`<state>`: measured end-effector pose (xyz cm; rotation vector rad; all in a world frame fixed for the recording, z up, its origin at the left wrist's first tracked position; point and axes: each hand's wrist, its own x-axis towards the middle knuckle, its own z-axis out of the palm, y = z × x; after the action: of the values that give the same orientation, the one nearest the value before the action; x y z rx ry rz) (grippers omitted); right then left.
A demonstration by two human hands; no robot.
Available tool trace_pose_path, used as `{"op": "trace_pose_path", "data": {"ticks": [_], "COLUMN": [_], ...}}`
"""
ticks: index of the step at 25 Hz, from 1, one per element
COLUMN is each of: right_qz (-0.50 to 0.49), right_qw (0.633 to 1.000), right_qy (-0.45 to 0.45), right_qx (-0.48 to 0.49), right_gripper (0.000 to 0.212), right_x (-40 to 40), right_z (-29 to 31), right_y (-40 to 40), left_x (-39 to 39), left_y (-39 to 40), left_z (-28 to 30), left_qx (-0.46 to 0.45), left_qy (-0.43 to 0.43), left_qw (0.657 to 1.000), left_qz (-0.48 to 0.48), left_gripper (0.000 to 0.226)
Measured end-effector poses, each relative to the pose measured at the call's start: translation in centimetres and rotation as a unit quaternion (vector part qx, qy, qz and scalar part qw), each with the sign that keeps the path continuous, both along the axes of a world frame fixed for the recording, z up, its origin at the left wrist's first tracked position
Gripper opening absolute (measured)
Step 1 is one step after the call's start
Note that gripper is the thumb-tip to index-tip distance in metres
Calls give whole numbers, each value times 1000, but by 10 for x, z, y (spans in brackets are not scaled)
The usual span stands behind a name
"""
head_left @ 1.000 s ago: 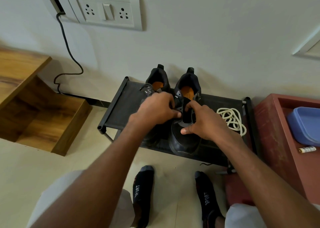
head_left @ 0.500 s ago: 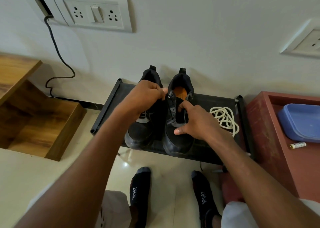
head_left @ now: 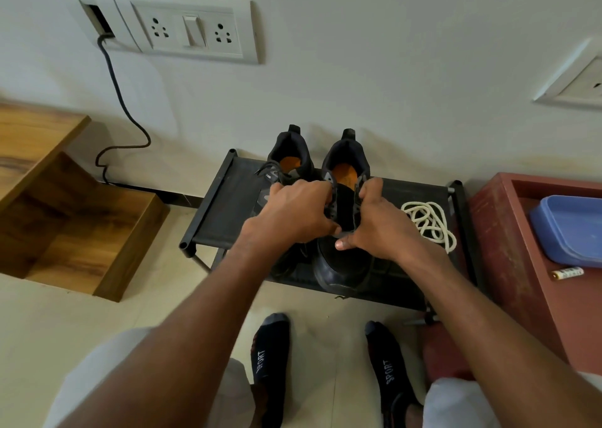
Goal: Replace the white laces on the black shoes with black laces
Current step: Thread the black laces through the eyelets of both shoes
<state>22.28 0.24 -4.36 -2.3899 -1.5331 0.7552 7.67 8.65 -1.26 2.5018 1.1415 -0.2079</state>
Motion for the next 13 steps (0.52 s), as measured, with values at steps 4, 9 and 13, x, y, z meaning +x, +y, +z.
{"op": "trace_pose_path", "data": {"ticks": [4, 9, 13], "right_qz": [-76, -110, -141], "right_qw": [993, 958, 911], "right_qy": [10, 201, 384], "right_qx": [-95, -174, 37], "right_gripper": [71, 32, 34], "right_x": [6, 13, 12], "right_z": [10, 43, 90], "right_y": [5, 1, -2], "left_x": [4, -4, -3], "left_y": [-2, -1, -10], "left_z": [4, 48, 90], "left_qx": [-79, -272, -322], "left_qy": [-28, -303, -503], "left_qw": [995, 905, 792], "left_qz": [47, 125, 128], "left_gripper": [39, 28, 20]}}
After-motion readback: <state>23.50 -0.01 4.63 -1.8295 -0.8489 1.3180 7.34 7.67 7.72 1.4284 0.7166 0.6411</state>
